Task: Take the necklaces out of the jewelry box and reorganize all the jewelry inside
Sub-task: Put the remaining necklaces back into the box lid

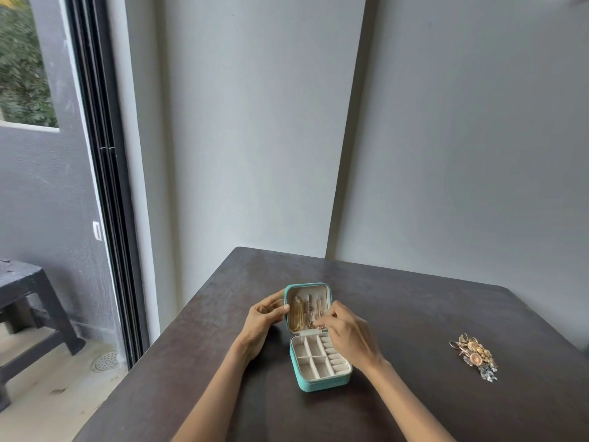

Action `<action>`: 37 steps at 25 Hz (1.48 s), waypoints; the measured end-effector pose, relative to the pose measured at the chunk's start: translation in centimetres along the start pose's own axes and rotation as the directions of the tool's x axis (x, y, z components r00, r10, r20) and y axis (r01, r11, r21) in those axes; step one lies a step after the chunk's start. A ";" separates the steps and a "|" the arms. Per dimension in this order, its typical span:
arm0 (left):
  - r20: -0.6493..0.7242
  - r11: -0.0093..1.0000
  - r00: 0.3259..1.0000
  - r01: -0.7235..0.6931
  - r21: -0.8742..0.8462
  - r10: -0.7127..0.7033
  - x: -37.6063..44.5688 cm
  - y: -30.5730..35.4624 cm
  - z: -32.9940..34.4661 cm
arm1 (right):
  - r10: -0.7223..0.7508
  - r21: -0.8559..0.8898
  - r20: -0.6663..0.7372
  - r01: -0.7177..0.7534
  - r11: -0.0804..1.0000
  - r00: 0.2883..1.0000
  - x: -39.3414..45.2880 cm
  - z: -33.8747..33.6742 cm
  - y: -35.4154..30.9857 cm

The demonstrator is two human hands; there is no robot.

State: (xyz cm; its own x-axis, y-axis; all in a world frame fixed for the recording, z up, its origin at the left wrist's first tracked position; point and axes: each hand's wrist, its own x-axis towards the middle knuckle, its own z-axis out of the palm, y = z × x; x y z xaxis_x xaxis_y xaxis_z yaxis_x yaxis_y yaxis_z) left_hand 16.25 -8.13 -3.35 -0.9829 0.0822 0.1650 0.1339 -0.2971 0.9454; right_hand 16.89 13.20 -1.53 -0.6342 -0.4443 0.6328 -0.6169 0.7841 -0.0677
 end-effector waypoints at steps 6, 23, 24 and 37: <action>0.006 1.000 1.000 -0.003 0.015 0.002 0.0 0.0 0.0 | -0.021 -0.019 0.029 0.022 1.000 0.999 0.1 -0.4 -0.4; -0.003 1.000 1.000 0.002 0.006 -0.002 0.0 -0.1 0.0 | 0.032 -0.002 0.060 -0.032 1.000 0.998 -0.7 -0.7 0.9; -0.004 1.000 1.000 0.004 0.003 -0.004 0.0 -0.1 0.0 | 0.045 -0.006 0.056 -0.045 0.999 0.997 -0.7 -0.7 1.0; -0.021 1.000 1.000 0.003 0.000 -0.003 0.2 -0.3 -0.1 | 0.120 0.002 0.033 -0.120 0.993 0.992 -1.6 -0.7 1.2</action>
State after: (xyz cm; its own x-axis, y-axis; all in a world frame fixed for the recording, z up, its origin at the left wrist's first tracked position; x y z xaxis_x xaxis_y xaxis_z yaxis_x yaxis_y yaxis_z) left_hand 16.04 -8.09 -3.58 -0.9857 0.0634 0.1559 0.1305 -0.2968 0.9460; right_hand 17.49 15.20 -2.08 -0.7186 -0.3610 0.5944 -0.5370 0.8311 -0.1445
